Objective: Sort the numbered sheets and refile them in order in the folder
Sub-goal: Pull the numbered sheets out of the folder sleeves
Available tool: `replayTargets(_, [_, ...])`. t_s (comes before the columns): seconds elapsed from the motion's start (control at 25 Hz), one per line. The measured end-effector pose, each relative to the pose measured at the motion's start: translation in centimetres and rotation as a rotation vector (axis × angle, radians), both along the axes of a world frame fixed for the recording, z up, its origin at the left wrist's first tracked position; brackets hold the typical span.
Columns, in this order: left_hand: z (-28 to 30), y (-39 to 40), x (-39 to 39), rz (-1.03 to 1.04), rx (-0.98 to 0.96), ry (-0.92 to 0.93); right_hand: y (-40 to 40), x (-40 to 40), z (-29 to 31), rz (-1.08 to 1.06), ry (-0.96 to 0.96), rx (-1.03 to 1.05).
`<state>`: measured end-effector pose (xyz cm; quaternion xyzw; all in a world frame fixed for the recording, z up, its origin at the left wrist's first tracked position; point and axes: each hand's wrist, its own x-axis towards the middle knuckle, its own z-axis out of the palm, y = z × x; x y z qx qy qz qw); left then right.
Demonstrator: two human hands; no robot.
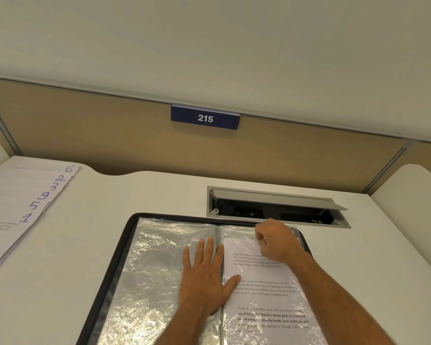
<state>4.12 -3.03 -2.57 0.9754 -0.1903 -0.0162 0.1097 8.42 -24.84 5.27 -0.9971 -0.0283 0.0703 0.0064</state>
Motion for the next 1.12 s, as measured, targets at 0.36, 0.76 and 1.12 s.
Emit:
replayTargets(0.36, [-1.2, -0.2, 0.2, -0.025, -0.067, 0.019, -1.1, 3.1, 2.3, -0.256, 0.275, 0.295])
replayTargets(0.76, [-1.4, -0.3, 0.2, 0.014, -0.103, -0.044, -0.5, 4.9, 2.8, -0.278, 0.522, 0.247])
replayTargets(1.12, [-1.4, -0.3, 0.1, -0.001, -0.125, -0.076, -0.4, 5.7, 1.3, -0.193, 0.133, 0.125])
